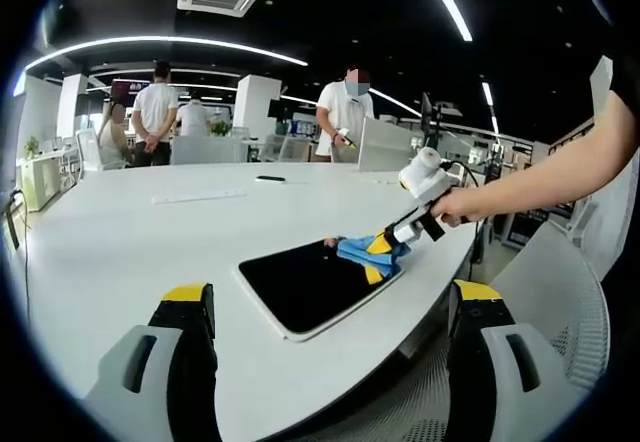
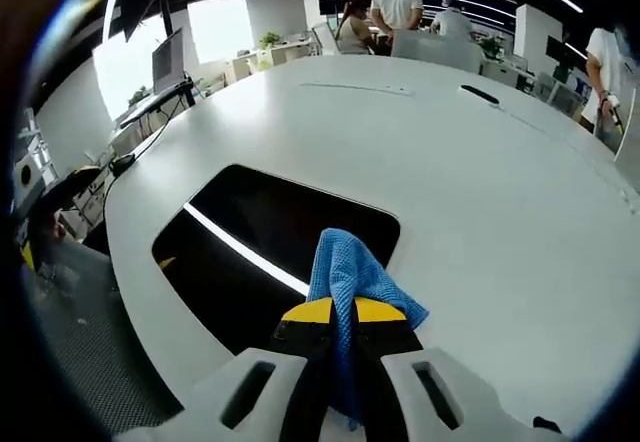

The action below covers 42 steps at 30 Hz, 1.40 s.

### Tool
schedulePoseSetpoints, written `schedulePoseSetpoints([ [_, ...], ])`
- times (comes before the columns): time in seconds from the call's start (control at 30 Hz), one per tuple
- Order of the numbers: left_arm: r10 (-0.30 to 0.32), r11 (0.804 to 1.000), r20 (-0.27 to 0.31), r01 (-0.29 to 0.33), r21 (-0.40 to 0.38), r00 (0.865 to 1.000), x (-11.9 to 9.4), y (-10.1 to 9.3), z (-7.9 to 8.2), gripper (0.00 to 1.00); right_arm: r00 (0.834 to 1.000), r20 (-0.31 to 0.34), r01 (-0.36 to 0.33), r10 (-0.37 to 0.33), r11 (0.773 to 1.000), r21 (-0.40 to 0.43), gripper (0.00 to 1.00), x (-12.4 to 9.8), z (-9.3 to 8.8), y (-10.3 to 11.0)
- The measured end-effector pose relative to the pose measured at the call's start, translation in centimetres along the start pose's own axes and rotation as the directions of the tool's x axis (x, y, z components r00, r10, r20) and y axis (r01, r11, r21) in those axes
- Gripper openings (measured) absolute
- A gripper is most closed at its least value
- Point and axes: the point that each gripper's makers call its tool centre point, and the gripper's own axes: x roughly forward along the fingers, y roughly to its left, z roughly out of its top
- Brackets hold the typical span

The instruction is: Wipe the mirror surface with the cleaning cloth until all visible marks leave the cleaned area.

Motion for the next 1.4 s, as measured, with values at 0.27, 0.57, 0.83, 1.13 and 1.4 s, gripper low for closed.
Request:
schedulePoseSetpoints([
  [0.27,-0.002,1.0,0.001,0.002,0.005,1.0,0.0,-0.1,0.0,0.97,1.0,-0.011,-0.015,0.016,1.0,0.003,0.0,-0.7,-0.9,1.0],
  [0.57,-0.007,1.0,-0.002,0.007,0.002,1.0,0.0,-0.2,0.0,0.97,0.999,-0.022,-0.031,0.031,0.999,-0.009,0.0,-1.4,-1.7,2.1],
  [0.83,-0.012,1.0,-0.01,0.012,-0.001,1.0,0.0,-0.3,-0.2,0.96,1.0,-0.02,-0.017,0.016,0.999,-0.05,0.0,-2.0,-2.6,3.5],
  [1.13,0.001,1.0,-0.018,-0.001,-0.006,1.0,0.0,0.0,-0.3,0.96,1.0,0.029,-0.011,0.011,1.0,-0.022,0.0,-2.2,-2.8,3.6],
  [1.4,0.006,1.0,-0.017,-0.006,-0.001,1.0,0.0,0.1,-0.3,0.98,0.999,0.04,0.01,-0.007,0.997,-0.074,0.0,-2.0,-2.8,3.4],
])
